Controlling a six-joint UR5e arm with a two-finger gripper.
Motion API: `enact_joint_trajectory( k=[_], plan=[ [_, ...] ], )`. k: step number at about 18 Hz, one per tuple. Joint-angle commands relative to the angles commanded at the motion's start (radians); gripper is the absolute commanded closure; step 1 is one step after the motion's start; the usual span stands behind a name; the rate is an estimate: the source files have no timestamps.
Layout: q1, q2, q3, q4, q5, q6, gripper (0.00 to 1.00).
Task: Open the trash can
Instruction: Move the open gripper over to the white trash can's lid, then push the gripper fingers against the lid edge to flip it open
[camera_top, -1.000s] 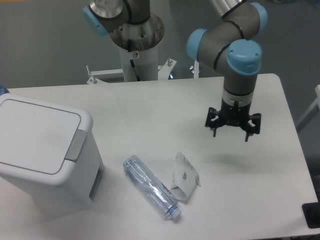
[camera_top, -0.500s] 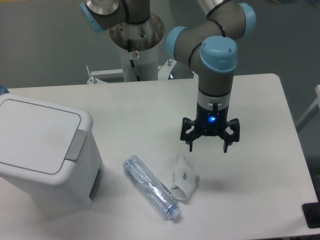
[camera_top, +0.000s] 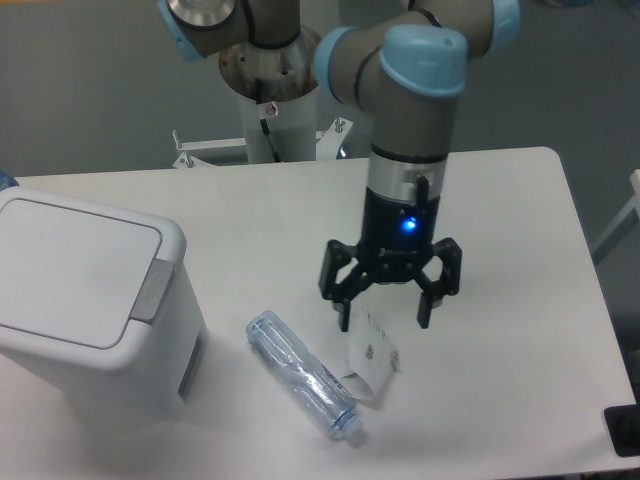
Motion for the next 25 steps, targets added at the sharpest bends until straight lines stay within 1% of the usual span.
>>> enact_joint_trajectory(
  k=[2, 4, 6, 8, 10, 11, 14, 25],
  plan=[
    [-0.035, 0.026, -0.012, -0.005, -0.008, -0.006, 0.0],
    [-0.083, 0.035, -0.037, -0.005, -0.006, -0.006, 0.0],
    [-0.11, 0.055, -0.054, -0.005, -0.006, -0.006, 0.0],
    [-0.121, 0.057, -0.08, -0.005, -0.005, -0.006, 0.0],
    [-0.158, 0.057, -0.098, -0.005, 0.001, -0.008, 0.0],
    [-0.164, 0.055, -0.106, -0.005, 0.001, -0.008, 0.0],
    [-0.201, 0.051, -0.114, -0.005, 0.001, -0.011, 0.0],
    [-0.21, 0.052, -0.117, 0.003, 0.003, -0.017, 0.0]
  ],
)
